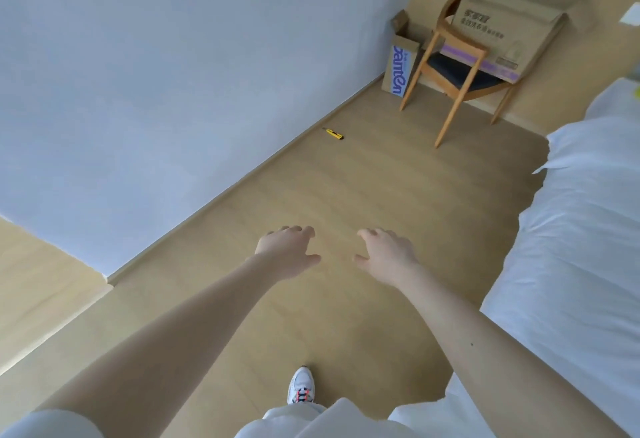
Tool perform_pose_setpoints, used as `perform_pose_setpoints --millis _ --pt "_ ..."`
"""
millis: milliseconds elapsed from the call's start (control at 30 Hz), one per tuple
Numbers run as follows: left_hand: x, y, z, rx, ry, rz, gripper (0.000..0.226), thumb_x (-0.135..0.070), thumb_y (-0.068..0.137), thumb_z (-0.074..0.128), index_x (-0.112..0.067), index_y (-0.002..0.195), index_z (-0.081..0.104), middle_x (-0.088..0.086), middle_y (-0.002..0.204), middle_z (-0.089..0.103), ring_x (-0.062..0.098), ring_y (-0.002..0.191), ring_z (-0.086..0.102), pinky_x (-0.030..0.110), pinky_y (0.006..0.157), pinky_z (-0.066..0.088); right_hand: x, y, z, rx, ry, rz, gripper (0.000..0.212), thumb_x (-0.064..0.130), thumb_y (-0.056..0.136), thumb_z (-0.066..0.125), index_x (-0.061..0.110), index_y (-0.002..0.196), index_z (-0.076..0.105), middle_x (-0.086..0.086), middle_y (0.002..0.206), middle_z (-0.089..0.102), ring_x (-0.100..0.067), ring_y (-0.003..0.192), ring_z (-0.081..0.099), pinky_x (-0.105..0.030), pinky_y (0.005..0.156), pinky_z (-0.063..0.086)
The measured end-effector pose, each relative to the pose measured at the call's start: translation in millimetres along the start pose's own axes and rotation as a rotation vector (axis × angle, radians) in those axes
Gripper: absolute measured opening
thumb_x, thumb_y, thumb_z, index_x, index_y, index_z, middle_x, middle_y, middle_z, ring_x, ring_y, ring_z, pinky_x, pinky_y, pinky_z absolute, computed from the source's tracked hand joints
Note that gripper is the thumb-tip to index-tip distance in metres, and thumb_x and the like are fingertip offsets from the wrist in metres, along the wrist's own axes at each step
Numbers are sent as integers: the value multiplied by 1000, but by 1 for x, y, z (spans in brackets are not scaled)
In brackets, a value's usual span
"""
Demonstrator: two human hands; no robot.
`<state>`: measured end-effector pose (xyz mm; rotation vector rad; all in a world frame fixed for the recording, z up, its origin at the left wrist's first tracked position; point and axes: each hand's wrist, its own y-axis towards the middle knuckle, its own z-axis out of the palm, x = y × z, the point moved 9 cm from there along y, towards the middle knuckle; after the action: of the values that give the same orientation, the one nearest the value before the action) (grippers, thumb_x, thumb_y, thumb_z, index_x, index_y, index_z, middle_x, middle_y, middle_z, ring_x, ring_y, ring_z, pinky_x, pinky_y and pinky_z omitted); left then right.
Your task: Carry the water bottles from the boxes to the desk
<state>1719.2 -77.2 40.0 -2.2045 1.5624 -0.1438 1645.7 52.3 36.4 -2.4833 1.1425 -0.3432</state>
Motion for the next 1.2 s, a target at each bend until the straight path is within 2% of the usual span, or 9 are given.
perform_pose_setpoints --millis 100,267,600,800,933,1200 --pt "0 38 -30 -19 22 75 54 -46 98 44 -24 146 32 -3 137 48 19 127 41 29 81 31 -4 23 -30 -27 6 51 50 44 100 42 18 142 36 -6 136 49 -27 124 48 -38 91 42" --pt "-14 90 -61 -16 27 178 54 -45 97 45 -25 145 32 -3 138 48 19 128 41 31 85 34 -30 49 -66 -69 30 146 51 44 100 42 18 143 34 -6 138 48 -27 124 48 -39 92 44" --pt "-44 201 -92 22 68 223 53 -46 96 45 -26 144 34 -4 137 48 18 129 40 31 84 34 -90 136 -103 -74 80 178 50 42 99 44 17 142 36 -6 139 47 -26 126 46 -41 94 43" --pt "-83 288 -140 5 115 209 50 -44 96 46 -26 141 37 -4 131 52 17 127 41 29 79 34 -159 205 -144 -113 129 176 51 42 99 45 16 142 37 -6 139 48 -27 127 47 -41 96 43" --pt "-120 348 -168 4 143 211 49 -44 95 46 -26 140 38 -6 134 51 16 129 40 29 79 37 -213 245 -173 -136 175 180 52 41 99 45 16 143 36 -7 141 46 -26 128 46 -41 97 42" --pt "-193 436 -192 25 196 266 50 -46 96 46 -26 141 38 -6 139 48 16 131 39 34 90 42 -303 292 -196 -124 212 235 53 43 99 44 16 143 35 -8 139 47 -28 125 48 -41 93 44"
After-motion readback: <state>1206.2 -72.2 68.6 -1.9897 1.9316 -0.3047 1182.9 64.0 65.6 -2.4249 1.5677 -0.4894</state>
